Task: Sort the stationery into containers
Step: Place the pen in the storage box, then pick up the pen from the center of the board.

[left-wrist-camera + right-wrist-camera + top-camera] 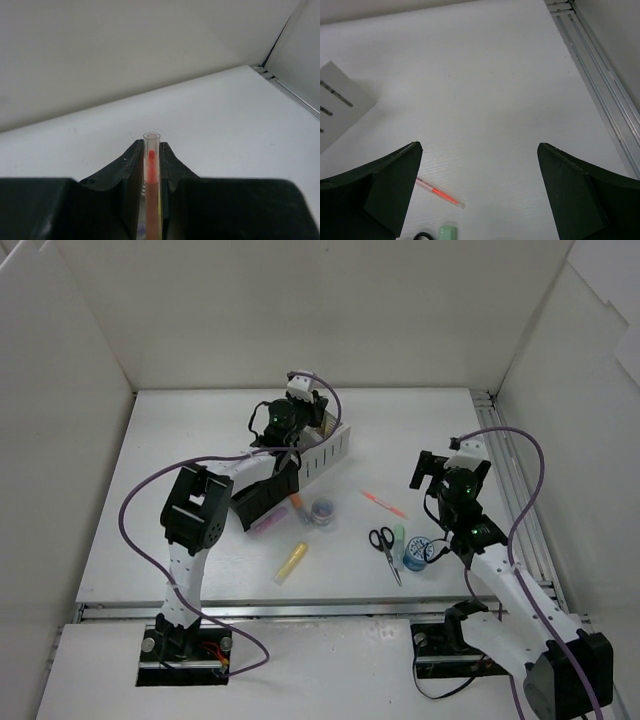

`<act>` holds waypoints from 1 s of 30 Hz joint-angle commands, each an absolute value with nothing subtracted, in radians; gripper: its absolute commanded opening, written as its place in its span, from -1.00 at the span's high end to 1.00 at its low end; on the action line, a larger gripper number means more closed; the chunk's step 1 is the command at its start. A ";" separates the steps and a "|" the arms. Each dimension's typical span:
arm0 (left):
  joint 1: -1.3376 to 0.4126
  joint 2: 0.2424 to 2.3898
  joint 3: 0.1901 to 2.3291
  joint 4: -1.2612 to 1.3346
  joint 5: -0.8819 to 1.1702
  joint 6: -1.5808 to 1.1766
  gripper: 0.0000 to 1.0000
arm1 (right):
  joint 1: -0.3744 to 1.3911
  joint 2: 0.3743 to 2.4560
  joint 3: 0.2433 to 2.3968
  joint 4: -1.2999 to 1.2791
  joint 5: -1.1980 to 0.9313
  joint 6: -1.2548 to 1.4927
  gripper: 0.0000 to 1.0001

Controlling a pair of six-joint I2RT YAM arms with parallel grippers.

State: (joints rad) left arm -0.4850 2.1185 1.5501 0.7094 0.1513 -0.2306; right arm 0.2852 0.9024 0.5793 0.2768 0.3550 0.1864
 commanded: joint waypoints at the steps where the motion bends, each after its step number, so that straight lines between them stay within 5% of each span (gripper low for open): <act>1: -0.488 1.997 1.506 0.885 0.161 -0.262 0.75 | 0.276 0.962 0.633 0.306 0.195 0.011 -0.96; 4: -0.488 1.977 1.482 0.885 0.186 -0.262 0.44 | 0.278 1.040 0.728 0.200 0.059 -0.122 -0.96; 8: -0.497 1.960 1.483 0.870 0.231 -0.259 0.29 | 0.276 1.175 0.813 0.101 -0.087 -0.190 -0.96; 14: -0.497 1.907 1.485 0.828 0.282 -0.250 -0.67 | 0.281 1.363 0.911 0.014 -0.222 -0.219 -0.96; 15: -0.497 1.890 1.480 0.822 0.287 -0.244 -0.99 | 0.282 1.383 0.919 0.012 -0.233 -0.222 -0.96; 25: -0.535 1.490 1.321 0.413 0.149 -0.144 -0.99 | 0.302 1.615 1.009 -0.060 -0.207 -0.229 -0.95; 30: -0.545 1.229 0.953 0.471 0.042 -0.155 -0.99 | 0.308 1.706 1.061 -0.118 -0.187 -0.250 -0.89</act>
